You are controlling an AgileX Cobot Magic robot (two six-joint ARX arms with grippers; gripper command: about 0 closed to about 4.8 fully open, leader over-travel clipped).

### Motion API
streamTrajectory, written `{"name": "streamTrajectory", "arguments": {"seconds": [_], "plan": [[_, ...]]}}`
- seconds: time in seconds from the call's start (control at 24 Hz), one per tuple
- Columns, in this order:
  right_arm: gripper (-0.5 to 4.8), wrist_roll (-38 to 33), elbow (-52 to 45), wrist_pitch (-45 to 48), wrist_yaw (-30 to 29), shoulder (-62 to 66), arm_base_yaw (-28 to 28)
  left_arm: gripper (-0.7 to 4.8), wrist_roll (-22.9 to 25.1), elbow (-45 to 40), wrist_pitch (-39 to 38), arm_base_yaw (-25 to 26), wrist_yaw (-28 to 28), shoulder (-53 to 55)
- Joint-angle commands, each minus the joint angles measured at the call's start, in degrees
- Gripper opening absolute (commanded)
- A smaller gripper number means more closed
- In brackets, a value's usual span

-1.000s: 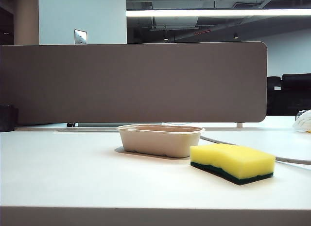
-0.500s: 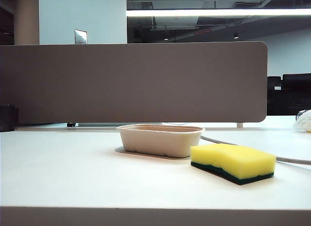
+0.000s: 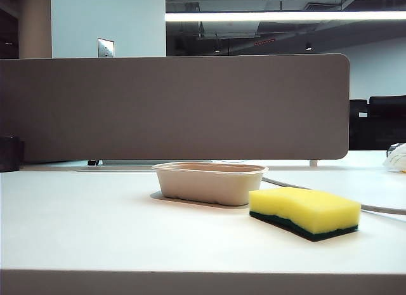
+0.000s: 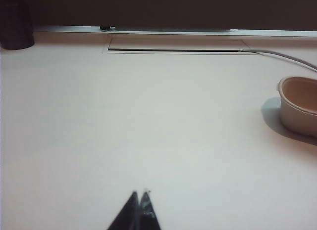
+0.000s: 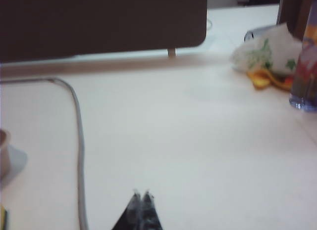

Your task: Take out the cleaning sponge from the paper lunch box and place it on the table.

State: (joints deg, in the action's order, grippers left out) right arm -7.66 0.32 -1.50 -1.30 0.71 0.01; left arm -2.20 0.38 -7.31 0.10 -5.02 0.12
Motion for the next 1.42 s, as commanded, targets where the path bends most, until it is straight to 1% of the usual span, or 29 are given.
{"name": "streamTrajectory", "arguments": {"seconds": [0.04,0.21,0.29,0.75,1.25,1.42], "plan": [[-0.08,0.87,0.24,2.25,1.07,-0.48,0.28,-0.05,0.07,0.04,0.52,0.04,-0.2,0.04],[-0.08,0.85,0.24,2.08,4.7,-0.46,1.4,-0.05,0.07,0.04,0.52,0.04,-0.2,0.02],[-0.08,0.85,0.24,2.05,5.57,-0.46,1.84,-0.05,0.04,0.04,0.5,0.04,-0.2,0.02],[-0.08,0.79,0.24,1.99,4.15,-0.46,1.86,-0.05,0.07,0.04,0.52,0.04,-0.2,0.02],[-0.08,0.87,0.24,1.6,4.17,-0.46,1.86,-0.05,0.07,0.04,0.5,0.04,-0.2,0.02],[-0.08,1.92,0.24,1.57,4.13,-0.48,1.88,-0.05,0.07,0.04,0.52,0.04,-0.2,0.02]]}}
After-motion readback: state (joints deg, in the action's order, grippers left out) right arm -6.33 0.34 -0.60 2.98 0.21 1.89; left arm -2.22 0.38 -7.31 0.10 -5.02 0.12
